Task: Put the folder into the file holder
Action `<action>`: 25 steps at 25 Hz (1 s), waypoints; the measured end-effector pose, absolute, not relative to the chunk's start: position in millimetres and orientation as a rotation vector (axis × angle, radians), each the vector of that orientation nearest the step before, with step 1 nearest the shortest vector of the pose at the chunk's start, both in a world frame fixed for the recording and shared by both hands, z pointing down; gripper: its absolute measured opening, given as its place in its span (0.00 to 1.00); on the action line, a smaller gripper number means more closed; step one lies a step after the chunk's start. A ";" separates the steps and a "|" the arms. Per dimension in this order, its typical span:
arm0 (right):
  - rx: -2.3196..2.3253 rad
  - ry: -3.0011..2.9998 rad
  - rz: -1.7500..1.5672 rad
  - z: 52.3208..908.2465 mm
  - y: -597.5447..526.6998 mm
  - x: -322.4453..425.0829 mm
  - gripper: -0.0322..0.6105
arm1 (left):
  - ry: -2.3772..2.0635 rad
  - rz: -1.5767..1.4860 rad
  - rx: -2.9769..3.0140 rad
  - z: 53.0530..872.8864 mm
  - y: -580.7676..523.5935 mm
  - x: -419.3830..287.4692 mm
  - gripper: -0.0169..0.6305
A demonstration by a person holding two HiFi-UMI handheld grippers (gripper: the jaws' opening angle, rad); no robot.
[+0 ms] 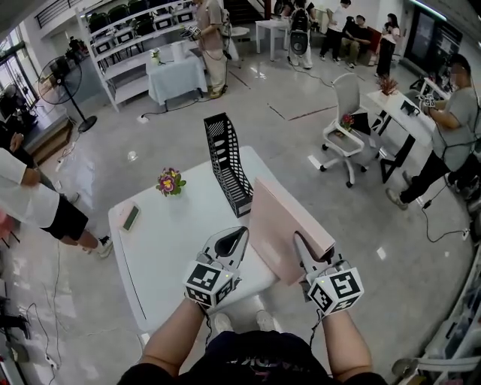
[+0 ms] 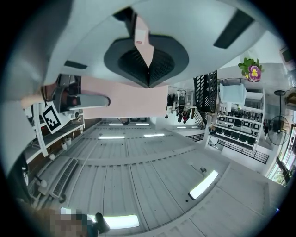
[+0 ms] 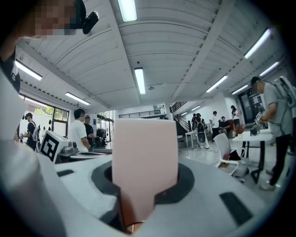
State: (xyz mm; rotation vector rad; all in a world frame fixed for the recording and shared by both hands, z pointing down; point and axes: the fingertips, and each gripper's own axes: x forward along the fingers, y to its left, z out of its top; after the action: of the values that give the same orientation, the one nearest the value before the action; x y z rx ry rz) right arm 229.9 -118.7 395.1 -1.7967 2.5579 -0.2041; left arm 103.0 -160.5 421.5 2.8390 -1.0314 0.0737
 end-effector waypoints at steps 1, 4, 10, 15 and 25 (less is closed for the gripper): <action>-1.813 2.540 -0.193 388.5 -119.3 228.6 0.27 | -1.025 0.070 2.842 418.9 -162.5 99.5 0.03; -1.854 2.489 -0.147 366.5 -121.3 222.9 0.27 | -1.002 0.058 2.840 412.7 -168.2 86.8 0.03; -1.904 2.410 -0.035 323.6 -123.8 203.7 0.27 | -0.944 0.019 2.873 397.5 -175.9 58.9 0.03; -1.941 2.357 0.069 295.4 -124.9 183.9 0.27 | -0.899 -0.009 2.899 388.0 -177.8 41.2 0.03; -1.970 2.264 0.137 262.6 -151.8 155.3 0.27 | -0.834 0.002 2.965 374.1 -173.0 27.7 0.03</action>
State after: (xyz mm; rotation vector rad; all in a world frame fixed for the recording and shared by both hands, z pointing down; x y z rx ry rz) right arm 155.3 -151.8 262.6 -1.9700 2.2640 0.1373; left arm 27.7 -173.0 374.1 2.9652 -0.8343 0.0017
